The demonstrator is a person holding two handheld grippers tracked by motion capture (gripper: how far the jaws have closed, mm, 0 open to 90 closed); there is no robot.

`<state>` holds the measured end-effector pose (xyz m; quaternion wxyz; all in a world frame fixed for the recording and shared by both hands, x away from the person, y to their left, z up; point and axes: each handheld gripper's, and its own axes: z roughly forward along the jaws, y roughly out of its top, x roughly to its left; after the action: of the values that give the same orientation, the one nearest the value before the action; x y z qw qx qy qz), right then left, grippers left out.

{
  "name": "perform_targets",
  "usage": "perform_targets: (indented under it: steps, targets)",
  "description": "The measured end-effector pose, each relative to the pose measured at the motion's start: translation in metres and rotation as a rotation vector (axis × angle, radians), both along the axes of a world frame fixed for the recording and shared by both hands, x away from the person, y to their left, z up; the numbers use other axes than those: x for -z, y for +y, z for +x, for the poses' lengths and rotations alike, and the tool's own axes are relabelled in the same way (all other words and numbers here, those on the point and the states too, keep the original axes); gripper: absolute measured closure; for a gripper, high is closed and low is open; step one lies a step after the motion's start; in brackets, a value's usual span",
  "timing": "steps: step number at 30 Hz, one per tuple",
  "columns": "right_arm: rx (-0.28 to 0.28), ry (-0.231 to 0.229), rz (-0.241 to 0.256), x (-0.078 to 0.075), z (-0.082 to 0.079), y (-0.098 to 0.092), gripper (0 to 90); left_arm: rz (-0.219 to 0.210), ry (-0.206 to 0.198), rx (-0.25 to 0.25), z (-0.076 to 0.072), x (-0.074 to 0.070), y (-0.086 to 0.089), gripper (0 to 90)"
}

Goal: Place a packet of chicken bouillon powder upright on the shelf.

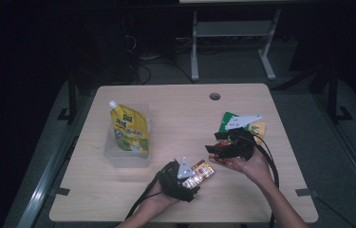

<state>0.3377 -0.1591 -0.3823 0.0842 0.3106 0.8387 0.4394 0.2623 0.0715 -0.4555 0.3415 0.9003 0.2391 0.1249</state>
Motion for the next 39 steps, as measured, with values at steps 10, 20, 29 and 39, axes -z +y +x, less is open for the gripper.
perform_targets:
  steps: [10,20,29,39]
  targets:
    - [0.016,-0.001,0.001,0.009,-0.006,-0.006,33.8,0.042,0.015,-0.002,0.003,0.004,-0.004,28.4]
    - [0.023,0.021,-0.009,0.015,-0.009,-0.006,33.5,0.064,0.039,0.001,0.006,0.004,-0.006,29.2]
    - [0.03,0.046,0.003,0.02,-0.01,-0.007,32.7,0.054,0.051,-0.009,0.006,0.004,-0.006,31.4]
    - [0.041,0.092,0.022,0.022,-0.009,-0.008,31.2,0.015,0.026,-0.044,0.005,-0.001,0.0,32.0]
